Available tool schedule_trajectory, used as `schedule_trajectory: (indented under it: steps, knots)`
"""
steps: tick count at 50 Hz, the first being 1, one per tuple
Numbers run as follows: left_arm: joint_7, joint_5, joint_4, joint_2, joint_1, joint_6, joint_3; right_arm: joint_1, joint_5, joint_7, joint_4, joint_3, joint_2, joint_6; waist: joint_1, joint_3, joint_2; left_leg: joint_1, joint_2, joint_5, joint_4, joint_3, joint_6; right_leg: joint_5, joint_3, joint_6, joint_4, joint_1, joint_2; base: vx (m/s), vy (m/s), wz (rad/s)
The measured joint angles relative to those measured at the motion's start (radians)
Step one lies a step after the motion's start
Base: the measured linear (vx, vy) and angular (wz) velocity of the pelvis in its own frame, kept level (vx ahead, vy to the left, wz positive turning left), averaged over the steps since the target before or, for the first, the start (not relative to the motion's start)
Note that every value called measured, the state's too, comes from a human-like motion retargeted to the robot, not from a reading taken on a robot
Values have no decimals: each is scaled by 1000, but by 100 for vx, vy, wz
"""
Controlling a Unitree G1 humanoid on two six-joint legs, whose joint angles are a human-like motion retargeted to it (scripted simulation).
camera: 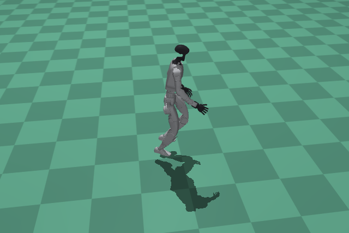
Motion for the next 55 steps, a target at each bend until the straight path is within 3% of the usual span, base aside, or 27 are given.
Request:
schedule_trajectory:
  steps: [2,5,9,12,15,17,20,23,26,30,32,35,37,40,42,45,50,55]
  knots:
    - [3,-41,-175,21,3,-18,32,-47,20,11,40,3,-2,9,37,6,17,-87,12,-8,16,-22,-6,4,12,-5,-42,46,40,43,-1,-16]
    - [7,-101,-404,54,11,-33,103,-105,68,39,114,-2,11,15,64,5,9,-164,-19,13,-162,-3,-34,21,24,8,-136,125,56,53,5,19]
    - [10,-175,-522,78,12,-57,173,-100,88,64,185,-18,39,20,49,-20,-37,-135,-127,117,-524,56,-75,26,58,49,-146,185,16,60,11,57]
    - [11,-211,-538,77,19,-57,202,-47,79,75,229,-30,59,26,17,-40,-68,-97,-183,154,-552,71,-55,49,98,84,14,172,-36,63,12,72]
    - [-2,-240,-522,79,22,-37,223,29,64,106,284,-41,84,36,-54,-39,-141,-27,-312,136,-549,76,3,165,203,193,351,66,-99,63,10,116]
    - [-12,-246,-505,99,7,-24,240,66,54,132,317,-46,103,45,-110,-40,-195,39,-407,139,-636,76,30,309,216,217,605,-62,-211,65,8,99]
    - [-10,-261,-462,138,-28,-14,248,128,41,157,356,-54,114,56,-193,-43,-202,161,-481,150,-782,35,28,326,217,166,793,-241,-301,68,5,79]
    - [-10,-296,-418,176,-73,-19,245,198,46,157,386,-68,120,62,-266,-42,-173,310,-501,182,-938,-26,-8,266,181,137,716,-380,-315,70,-3,76]
    - [-25,-325,-404,208,-113,-47,230,259,72,148,420,-89,130,66,-313,-34,-141,452,-486,199,-1058,-67,-39,299,128,178,454,-453,-280,70,-9,63]
    - [-36,-324,-422,242,-157,-97,207,304,110,134,474,-123,150,73,-313,-32,-85,584,-426,187,-1166,-74,-57,474,63,289,-78,-457,-162,70,-11,10]
    - [-30,-321,-427,232,-152,-105,207,323,115,126,486,-133,159,78,-306,-44,-96,613,-438,153,-1147,-65,-51,491,68,310,-129,-492,-171,73,-12,4]
    - [-24,-330,-399,195,-124,-100,212,332,120,106,492,-149,174,81,-286,-73,-105,634,-435,120,-1080,-7,-49,510,68,274,-51,-513,-192,82,-12,17]
    - [-25,-356,-346,160,-98,-86,220,304,130,83,489,-155,177,80,-274,-56,-88,601,-373,104,-854,-8,-55,468,53,222,30,-473,-178,88,-14,8]
    - [-26,-381,-270,106,-53,-61,216,246,160,43,456,-142,172,66,-245,1,-30,425,-160,171,-258,10,-71,365,10,138,102,-390,-96,77,-16,-17]
    - [-20,-371,-246,78,-28,-42,204,199,177,11,407,-132,154,56,-205,18,12,282,-25,229,31,-16,-48,304,-18,91,92,-331,-15,74,-15,-48]
    - [-7,-326,-229,44,11,-18,182,132,191,-49,315,-127,116,36,-124,31,41,87,77,165,252,-61,2,240,-10,64,40,-229,83,75,-8,-80]
    - [13,-228,-201,12,87,5,130,59,188,-117,145,-137,52,5,1,55,41,-94,51,60,62,-70,-13,172,91,72,-89,4,149,79,3,-90]
    - [15,-138,-61,-4,129,17,84,28,160,-114,70,-141,18,-19,1,33,-4,-49,-103,219,-582,-10,-137,111,151,101,-146,158,82,81,10,-24]
